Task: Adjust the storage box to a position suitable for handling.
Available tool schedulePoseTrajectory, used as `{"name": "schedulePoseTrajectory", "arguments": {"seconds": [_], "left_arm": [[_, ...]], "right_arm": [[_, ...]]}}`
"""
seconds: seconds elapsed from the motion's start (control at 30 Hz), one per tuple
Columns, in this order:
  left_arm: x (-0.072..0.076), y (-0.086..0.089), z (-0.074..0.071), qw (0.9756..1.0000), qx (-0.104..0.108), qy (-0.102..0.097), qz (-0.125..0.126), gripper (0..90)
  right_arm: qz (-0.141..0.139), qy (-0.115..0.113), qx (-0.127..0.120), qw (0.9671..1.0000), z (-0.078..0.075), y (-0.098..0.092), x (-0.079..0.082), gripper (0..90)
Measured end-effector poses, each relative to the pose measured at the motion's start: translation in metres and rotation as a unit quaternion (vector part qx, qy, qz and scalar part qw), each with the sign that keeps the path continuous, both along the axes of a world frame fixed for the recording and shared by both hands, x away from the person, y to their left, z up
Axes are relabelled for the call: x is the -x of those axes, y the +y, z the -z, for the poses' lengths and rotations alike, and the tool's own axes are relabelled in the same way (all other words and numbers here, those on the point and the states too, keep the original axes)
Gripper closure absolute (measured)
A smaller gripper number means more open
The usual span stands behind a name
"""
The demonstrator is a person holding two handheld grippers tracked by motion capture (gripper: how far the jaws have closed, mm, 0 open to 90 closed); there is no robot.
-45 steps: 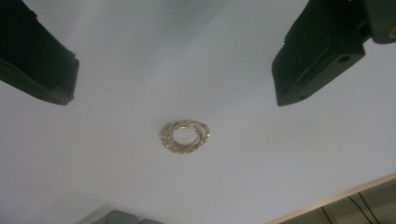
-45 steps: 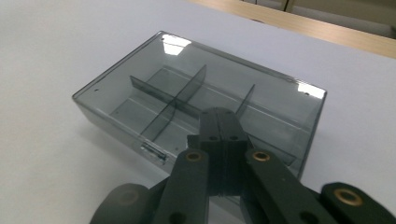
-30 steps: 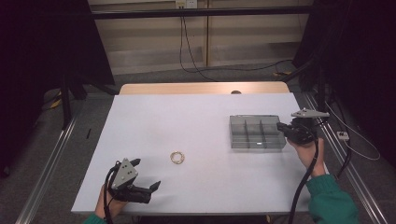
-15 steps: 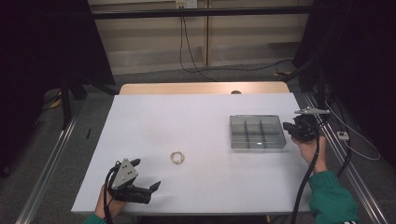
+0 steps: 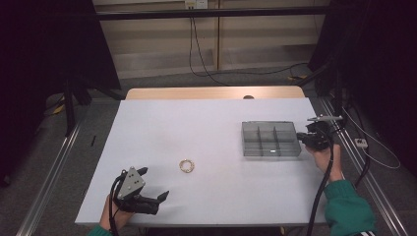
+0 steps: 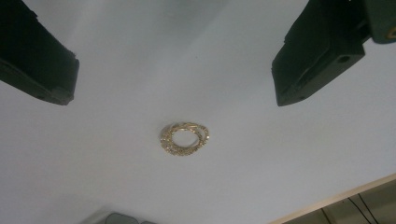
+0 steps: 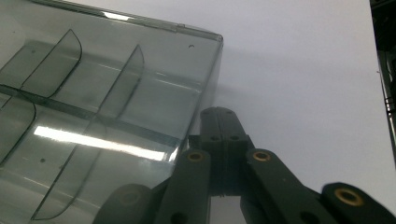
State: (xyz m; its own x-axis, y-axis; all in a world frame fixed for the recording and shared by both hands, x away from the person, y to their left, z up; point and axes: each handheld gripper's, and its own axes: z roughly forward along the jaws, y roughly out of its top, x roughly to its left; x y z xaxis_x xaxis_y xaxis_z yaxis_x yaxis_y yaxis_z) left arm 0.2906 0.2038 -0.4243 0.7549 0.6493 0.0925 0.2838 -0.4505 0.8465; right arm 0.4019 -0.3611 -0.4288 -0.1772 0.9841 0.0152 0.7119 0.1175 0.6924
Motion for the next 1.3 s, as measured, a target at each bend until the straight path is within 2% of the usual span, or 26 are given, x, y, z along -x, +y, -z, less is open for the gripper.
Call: {"name": "schedulePoseTrajectory", "arguments": {"seconds": [0.43, 1.3], "left_arm": [[0.000, -0.001, 0.000, 1.0000, -0.001, 0.000, -0.001, 0.5], [0.000, 0.000, 0.000, 1.0000, -0.005, 0.000, 0.001, 0.5]], "right_arm": [[0.005, 0.001, -0.002, 1.0000, 0.002, 0.001, 0.001, 90.0], [-0.028, -0.012, -0.017, 0.9994, 0.001, 0.028, -0.003, 90.0]]}}
